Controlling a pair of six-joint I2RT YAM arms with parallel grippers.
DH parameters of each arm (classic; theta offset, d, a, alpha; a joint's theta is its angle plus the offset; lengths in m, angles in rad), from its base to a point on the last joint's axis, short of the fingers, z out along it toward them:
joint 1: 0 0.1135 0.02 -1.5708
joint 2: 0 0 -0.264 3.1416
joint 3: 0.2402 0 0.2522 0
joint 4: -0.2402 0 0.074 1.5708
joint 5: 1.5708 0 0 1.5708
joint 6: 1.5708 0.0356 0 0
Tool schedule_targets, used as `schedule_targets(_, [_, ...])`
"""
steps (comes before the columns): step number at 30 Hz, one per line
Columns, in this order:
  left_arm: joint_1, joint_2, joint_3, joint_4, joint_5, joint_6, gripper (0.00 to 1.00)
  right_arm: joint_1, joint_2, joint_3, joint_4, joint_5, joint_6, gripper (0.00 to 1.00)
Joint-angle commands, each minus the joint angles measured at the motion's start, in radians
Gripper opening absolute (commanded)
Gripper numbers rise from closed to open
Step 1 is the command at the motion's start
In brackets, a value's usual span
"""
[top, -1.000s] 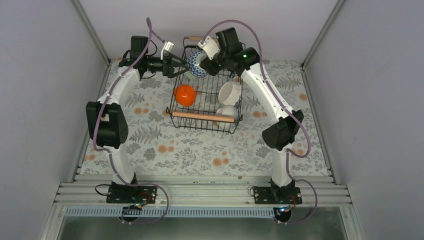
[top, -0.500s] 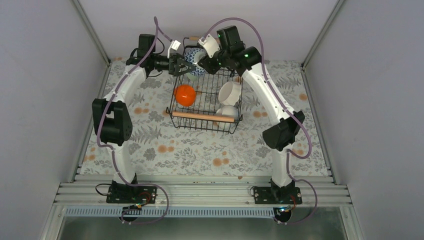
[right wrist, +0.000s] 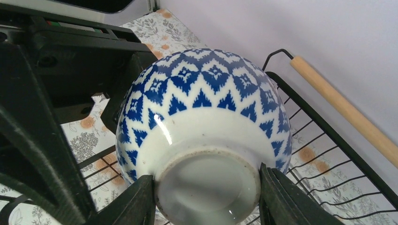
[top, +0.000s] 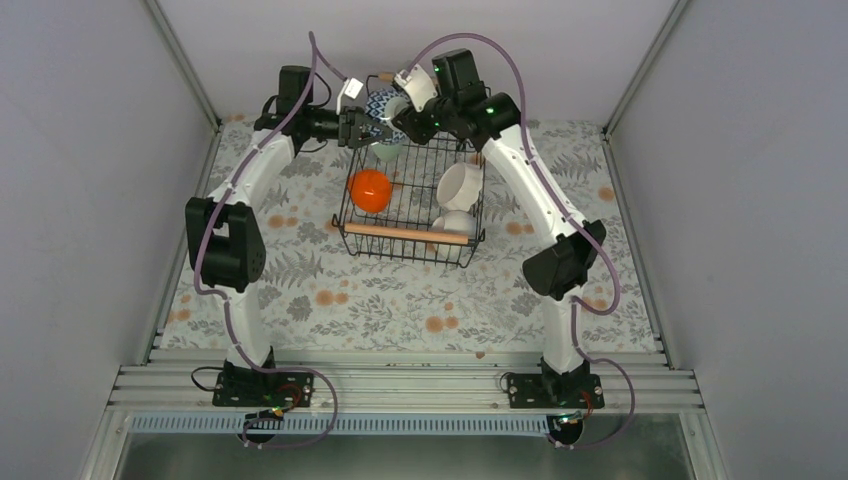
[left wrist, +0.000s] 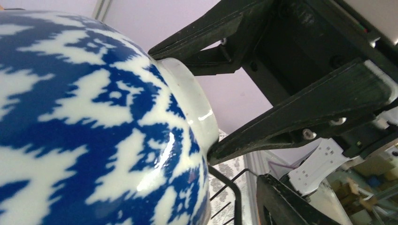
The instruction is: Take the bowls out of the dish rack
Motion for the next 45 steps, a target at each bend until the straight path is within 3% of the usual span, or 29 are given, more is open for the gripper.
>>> schedule_targets(1, [0.000, -0.043, 0.001, 0.027, 0.048, -0.006, 0.51, -0.005, -0.002, -0.011, 0.076, 0.004, 0.019, 0.20])
schedule_targets(5, [-0.001, -0.039, 0.001, 0.044, 0.057, -0.026, 0.22, -0.005, -0.013, -0.037, 0.079, 0.002, 0.017, 0.21])
schedule_targets(13, [-0.001, -0.046, 0.006, 0.042, 0.069, -0.020, 0.18, -0.004, -0.047, -0.117, 0.096, 0.007, 0.000, 0.25])
schedule_targets(19, [0.000, -0.055, 0.004, 0.030, 0.070, -0.004, 0.03, -0.003, -0.066, -0.133, 0.093, 0.007, -0.004, 0.42])
schedule_targets(22, [0.002, -0.059, 0.002, 0.021, 0.068, 0.006, 0.02, -0.004, -0.089, -0.159, 0.099, 0.013, -0.006, 0.56])
schedule_targets(28, [0.004, -0.056, 0.004, 0.004, 0.064, 0.018, 0.02, -0.004, -0.152, -0.216, 0.123, 0.034, -0.010, 0.72])
schedule_targets(40, [0.032, -0.060, 0.018, -0.050, 0.044, 0.063, 0.02, -0.008, -0.221, -0.277, 0.130, 0.067, -0.022, 0.75])
schedule_targets(43, [0.070, -0.054, 0.074, -0.155, -0.001, 0.150, 0.02, -0.011, -0.263, -0.297, 0.123, 0.086, -0.036, 0.79])
schedule_targets(45, [0.100, -0.034, 0.172, -0.327, -0.077, 0.264, 0.02, -0.010, -0.282, -0.303, 0.102, 0.098, -0.047, 0.81])
